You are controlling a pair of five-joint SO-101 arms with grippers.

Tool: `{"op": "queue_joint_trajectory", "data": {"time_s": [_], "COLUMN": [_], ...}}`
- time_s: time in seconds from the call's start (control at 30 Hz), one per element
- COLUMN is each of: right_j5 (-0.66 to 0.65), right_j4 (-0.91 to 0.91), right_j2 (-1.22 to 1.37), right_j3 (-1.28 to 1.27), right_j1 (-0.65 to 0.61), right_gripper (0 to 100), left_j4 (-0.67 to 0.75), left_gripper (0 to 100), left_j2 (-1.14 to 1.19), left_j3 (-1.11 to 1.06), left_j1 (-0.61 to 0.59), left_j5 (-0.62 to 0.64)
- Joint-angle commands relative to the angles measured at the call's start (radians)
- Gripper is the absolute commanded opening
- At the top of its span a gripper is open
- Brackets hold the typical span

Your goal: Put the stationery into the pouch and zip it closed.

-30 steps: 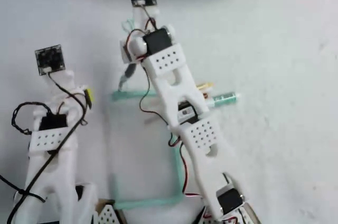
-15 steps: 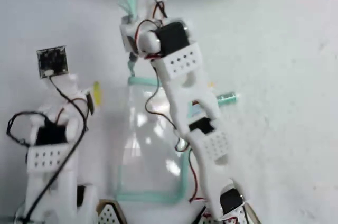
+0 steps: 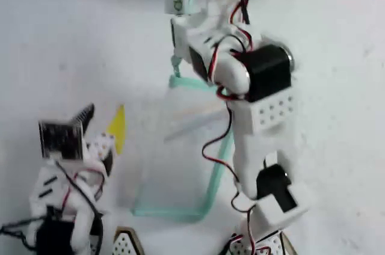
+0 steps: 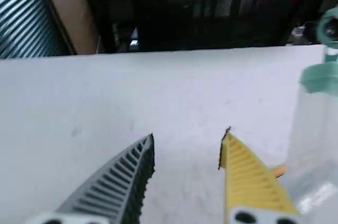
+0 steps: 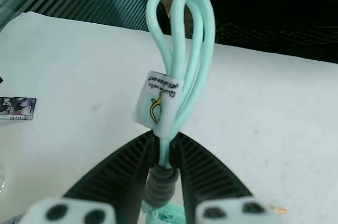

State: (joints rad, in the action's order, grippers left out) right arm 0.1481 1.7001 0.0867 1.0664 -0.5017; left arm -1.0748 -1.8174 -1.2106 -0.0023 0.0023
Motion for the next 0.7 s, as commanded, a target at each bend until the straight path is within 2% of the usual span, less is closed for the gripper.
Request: {"op": "queue_joint_trajectory", "data": {"time_s": [0.0, 0.13, 0.23, 0.4, 0.57, 0.67], "right_j5": [-0.014, -0.014, -0.014, -0.014, -0.014, -0.071], "right_j4": [0.019, 0.019, 0.019, 0.019, 0.019, 0.019], "right_j2": [-0.104, -0.16, -0.2, -0.275, -0.364, -0.42], "right_j3": [-0.035, -0.098, -0.15, -0.213, -0.281, -0.302], "right_j1": [0.007, 0.007, 0.007, 0.004, -0.082, -0.156], "right_gripper": [1.5, 1.5, 1.5, 1.5, 1.5, 1.6], "left_j4": [-0.017, -0.044, -0.06, -0.066, -0.127, -0.221], "left_gripper": [23, 23, 27, 29, 29, 29], "left_j2": [-0.002, -0.001, -0.001, -0.001, -0.001, -0.001], "left_j3": [0.018, 0.023, 0.023, 0.023, 0.089, 0.183], "left_j1": [0.074, 0.148, 0.203, 0.219, 0.231, 0.306], "left_j5": [-0.032, -0.043, -0.092, -0.091, -0.094, -0.098]}}
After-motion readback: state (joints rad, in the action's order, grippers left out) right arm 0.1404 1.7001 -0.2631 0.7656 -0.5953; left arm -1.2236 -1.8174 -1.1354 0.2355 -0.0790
